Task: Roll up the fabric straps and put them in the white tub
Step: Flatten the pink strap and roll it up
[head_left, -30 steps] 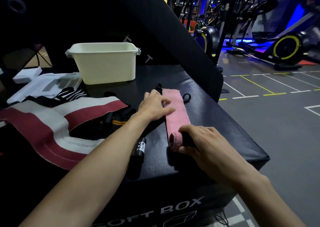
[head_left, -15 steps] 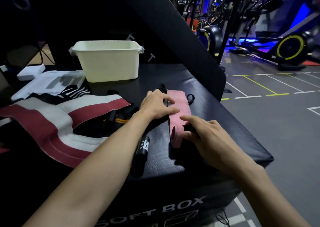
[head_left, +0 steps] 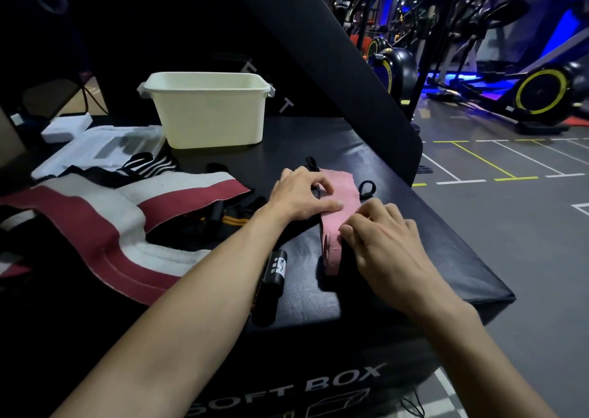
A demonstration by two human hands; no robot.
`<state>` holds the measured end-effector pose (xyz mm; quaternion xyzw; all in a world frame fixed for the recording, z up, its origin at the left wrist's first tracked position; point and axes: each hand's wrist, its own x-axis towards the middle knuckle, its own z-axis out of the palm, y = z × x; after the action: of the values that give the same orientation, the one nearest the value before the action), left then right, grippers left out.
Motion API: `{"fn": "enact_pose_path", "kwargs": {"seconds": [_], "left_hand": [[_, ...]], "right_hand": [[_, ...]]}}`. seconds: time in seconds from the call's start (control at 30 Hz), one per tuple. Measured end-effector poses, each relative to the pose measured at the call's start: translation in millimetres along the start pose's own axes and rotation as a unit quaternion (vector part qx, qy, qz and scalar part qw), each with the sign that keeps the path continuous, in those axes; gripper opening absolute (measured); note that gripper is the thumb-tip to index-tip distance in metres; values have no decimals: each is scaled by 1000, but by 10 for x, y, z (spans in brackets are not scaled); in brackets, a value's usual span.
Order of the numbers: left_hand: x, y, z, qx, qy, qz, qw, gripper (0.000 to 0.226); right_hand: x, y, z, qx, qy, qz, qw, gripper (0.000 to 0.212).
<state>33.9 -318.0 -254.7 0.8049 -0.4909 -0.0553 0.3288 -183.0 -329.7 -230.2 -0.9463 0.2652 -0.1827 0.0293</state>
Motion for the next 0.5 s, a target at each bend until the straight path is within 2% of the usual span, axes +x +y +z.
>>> {"fn": "enact_pose_path", "kwargs": {"seconds": [0.13,0.23,0.3,0.43,0.5], "left_hand": [[-6,-1,-9,-7,0,4,1000,33],[-3,-13,-2,-9,2,6,1000,28],[4,-19,11,-4,3,5,1000,31],[27,-36,45,-1,14,-3,1000,51],[35,-31,50,2,19,-19,1000,68]], "right_hand": [[2,-110,61,12,90,0,996,18],[-15,-134,71,9,167,-29,986,22],[-57,-112,79,3,190,-47,981,22],[-188,-29,112,35,148,-67,986,23],[-207,43,102,59,105,-76,990,41]]}}
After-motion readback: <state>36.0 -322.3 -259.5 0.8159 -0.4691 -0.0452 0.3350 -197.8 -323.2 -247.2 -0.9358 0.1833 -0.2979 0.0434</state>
